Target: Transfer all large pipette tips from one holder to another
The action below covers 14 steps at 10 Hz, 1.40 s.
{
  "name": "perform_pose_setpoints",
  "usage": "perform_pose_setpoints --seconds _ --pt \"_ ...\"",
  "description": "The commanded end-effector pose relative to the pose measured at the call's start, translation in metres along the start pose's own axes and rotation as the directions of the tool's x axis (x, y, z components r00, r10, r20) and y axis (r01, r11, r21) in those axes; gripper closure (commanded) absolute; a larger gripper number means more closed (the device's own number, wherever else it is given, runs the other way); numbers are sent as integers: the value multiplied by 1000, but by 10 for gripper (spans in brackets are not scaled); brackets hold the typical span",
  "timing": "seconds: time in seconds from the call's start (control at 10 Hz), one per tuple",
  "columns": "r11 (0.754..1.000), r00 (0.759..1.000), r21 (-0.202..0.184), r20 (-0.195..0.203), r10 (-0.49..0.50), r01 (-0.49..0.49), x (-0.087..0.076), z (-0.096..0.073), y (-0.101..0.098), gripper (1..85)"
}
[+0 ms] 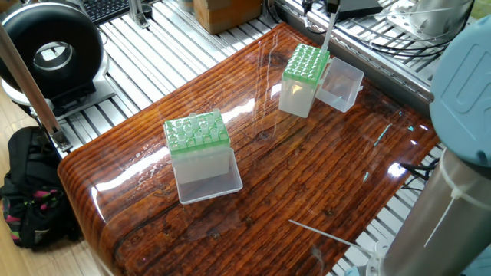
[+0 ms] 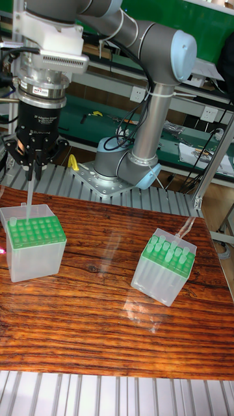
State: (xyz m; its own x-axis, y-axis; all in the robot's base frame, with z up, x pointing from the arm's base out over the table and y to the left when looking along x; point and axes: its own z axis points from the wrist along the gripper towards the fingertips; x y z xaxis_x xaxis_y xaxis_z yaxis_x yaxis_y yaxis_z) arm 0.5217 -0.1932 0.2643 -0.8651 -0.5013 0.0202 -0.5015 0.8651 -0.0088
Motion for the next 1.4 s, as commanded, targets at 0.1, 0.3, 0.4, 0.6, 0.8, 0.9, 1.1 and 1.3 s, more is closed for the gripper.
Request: perform_pose_setpoints --seconds 0.1,0.3,0.4,0.6,0.8,0.9,1.1,1.3 --pt "1000 999 -10 26 -21 22 -10 4 -2 650" --pt "1000 999 -8 31 -28 28 -13 5 -2 643" --pt "999 999 -9 33 -31 31 -14 5 -2 640" --pt "999 998 -9 37 -41 42 -16 4 -2 620" --pt "999 998 -14 41 -50 51 -19 3 -1 593" --pt "998 998 -17 42 -52 53 -20 3 0 580" --pt "999 998 -16 40 -50 51 -23 0 0 577" --pt "999 998 -33 45 -36 38 -37 -6 8 577"
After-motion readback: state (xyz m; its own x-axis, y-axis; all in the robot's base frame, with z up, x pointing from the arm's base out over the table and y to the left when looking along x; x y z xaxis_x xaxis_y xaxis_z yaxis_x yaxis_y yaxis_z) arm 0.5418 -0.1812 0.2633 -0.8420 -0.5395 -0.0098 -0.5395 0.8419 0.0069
